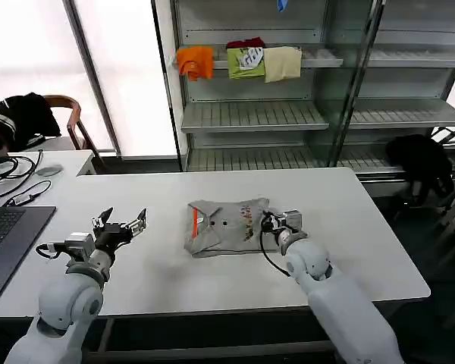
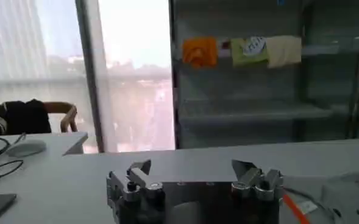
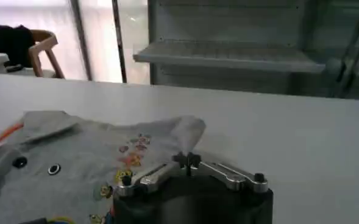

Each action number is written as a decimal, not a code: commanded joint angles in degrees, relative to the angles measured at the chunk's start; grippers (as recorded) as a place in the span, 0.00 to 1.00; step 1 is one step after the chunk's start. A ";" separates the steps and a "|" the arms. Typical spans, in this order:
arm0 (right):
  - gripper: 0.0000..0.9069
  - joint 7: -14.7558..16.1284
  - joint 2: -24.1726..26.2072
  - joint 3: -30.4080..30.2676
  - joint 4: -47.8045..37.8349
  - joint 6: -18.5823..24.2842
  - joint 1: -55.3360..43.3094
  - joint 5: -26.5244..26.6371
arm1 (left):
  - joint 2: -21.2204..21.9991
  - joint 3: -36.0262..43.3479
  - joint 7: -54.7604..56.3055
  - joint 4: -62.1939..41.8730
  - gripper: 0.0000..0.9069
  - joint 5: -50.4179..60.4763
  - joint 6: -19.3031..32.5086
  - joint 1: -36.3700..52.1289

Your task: Fold and organize the clothes.

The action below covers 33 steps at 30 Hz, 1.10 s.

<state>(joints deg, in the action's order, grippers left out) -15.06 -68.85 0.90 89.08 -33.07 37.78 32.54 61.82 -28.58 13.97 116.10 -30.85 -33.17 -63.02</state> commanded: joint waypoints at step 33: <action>1.00 -5.57 -0.32 14.82 18.53 7.26 13.78 -30.05 | 7.60 0.03 -0.01 2.27 1.00 5.88 4.02 -2.83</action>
<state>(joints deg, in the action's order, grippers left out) -18.22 -71.53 8.46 101.20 -26.43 45.54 6.85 66.82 -28.64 13.60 117.87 -27.81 -30.76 -65.46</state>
